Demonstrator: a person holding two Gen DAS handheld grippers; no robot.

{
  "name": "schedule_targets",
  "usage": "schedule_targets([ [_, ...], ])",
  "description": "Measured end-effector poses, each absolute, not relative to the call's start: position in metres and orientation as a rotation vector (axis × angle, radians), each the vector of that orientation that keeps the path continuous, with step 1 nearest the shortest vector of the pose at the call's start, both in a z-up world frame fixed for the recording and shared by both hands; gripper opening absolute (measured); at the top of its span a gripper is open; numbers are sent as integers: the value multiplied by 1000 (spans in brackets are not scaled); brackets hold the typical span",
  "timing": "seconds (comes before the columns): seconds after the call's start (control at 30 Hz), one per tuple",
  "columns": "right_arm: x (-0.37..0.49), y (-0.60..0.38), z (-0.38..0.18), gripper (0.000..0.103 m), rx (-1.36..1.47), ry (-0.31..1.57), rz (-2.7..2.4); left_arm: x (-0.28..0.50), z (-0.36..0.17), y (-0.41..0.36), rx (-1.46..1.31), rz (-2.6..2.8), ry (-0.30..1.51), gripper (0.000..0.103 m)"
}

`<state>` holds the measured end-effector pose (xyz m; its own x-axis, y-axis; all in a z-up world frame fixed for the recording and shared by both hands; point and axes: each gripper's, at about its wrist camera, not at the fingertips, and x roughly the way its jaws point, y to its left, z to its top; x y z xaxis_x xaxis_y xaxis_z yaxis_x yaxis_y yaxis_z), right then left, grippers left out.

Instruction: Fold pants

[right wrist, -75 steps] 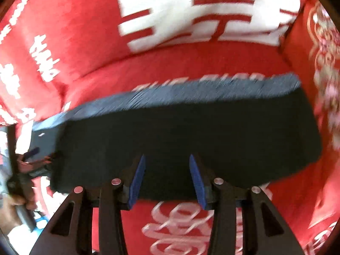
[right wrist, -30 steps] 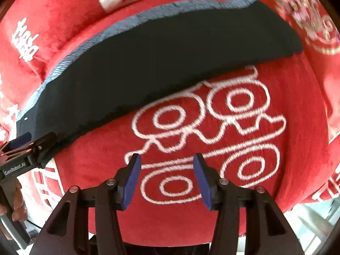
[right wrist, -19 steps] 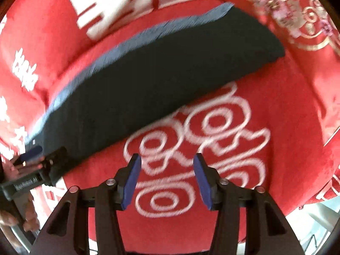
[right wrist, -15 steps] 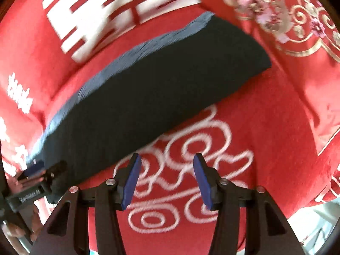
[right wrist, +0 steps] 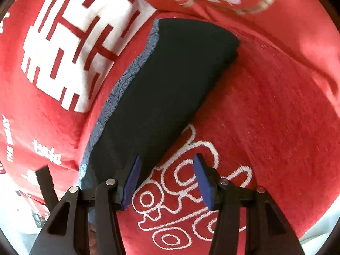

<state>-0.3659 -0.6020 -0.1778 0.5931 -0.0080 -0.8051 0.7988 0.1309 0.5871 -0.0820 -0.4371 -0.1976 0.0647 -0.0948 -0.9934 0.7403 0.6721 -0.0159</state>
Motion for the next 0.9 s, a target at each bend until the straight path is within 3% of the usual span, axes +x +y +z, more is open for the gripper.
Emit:
schedule_targets([
  [0.47,-374,-627,-200,56,1417,457,-597,-88,-197,-439,597,-691,1343,103],
  [0.8,-346,-655,-207,56,1401,389,-574,-94,-196,-438,599,-694,1323,103],
  [0.87,-342,-661,-209,38,1463,431,-578,-94,-194,-440,608,-688,1331,103],
  [0.9,-342,-663,-210,16,1479,463,-588,-94,-191,-442,612,-682,1328,102],
])
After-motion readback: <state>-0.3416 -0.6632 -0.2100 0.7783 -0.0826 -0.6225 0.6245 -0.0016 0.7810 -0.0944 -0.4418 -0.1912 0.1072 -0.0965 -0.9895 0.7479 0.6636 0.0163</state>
